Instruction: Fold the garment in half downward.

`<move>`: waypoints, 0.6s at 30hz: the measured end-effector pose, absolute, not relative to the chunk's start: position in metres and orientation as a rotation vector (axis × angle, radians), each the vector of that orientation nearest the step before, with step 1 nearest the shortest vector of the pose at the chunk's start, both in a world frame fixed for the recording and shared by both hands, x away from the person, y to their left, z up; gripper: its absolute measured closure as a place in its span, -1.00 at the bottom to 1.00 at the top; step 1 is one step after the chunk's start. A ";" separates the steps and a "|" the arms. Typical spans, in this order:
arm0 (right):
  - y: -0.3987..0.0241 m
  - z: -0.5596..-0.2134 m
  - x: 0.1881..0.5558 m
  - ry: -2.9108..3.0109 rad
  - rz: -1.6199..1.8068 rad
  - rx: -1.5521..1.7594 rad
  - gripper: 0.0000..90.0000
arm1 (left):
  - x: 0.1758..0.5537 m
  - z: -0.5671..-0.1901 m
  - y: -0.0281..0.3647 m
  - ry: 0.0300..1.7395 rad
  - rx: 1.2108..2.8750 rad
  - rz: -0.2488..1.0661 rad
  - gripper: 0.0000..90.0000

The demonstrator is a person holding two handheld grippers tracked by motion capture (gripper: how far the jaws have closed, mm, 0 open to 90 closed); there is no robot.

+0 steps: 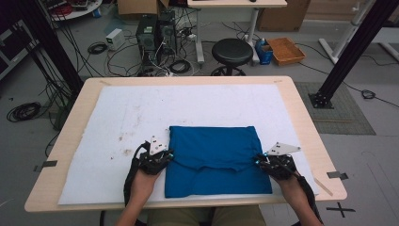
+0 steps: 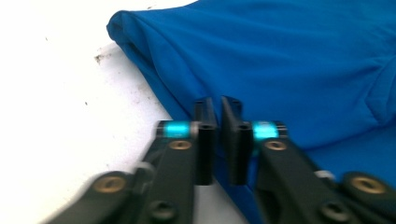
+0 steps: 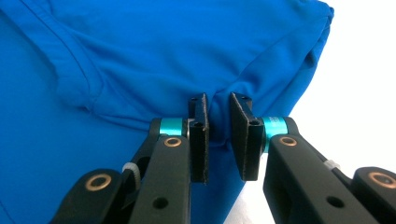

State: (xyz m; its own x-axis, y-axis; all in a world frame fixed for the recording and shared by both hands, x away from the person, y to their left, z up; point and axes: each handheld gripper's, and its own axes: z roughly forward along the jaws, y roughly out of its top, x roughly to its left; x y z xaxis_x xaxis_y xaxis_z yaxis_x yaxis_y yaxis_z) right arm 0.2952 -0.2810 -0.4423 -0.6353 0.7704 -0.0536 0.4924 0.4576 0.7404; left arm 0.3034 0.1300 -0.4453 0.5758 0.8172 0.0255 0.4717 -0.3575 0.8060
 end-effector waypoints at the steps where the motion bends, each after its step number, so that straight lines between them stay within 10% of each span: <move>1: -0.281 -0.443 0.296 2.329 1.002 1.058 0.73 | 0.303 -0.445 0.130 1.015 2.020 0.557 0.94; 18: -0.288 -0.431 0.284 2.310 1.075 1.046 0.92 | 0.288 -0.430 0.149 1.021 1.833 0.370 0.97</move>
